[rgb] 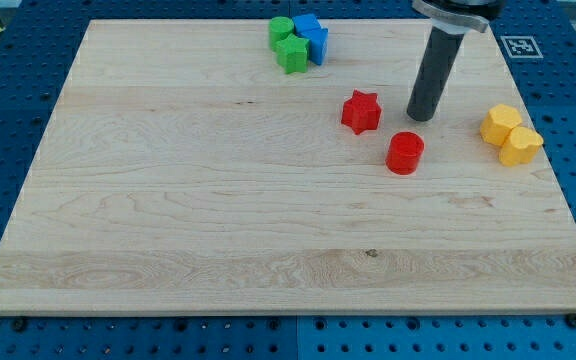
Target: Slide the red star to the bottom of the green star
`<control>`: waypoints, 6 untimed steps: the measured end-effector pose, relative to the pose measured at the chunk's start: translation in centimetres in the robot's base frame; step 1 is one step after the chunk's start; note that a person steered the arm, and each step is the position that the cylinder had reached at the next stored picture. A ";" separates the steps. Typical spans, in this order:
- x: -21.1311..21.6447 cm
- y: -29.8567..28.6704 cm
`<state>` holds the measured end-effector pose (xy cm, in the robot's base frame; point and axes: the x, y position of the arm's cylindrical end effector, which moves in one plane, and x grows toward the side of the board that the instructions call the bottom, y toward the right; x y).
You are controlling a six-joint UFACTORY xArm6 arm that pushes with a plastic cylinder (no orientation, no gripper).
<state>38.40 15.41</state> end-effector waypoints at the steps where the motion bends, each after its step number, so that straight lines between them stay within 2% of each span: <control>1: 0.2 -1.5; 2: 0.7 -5.5; 5: 0.7 -6.4; 6: 0.0 -9.3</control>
<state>38.37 6.13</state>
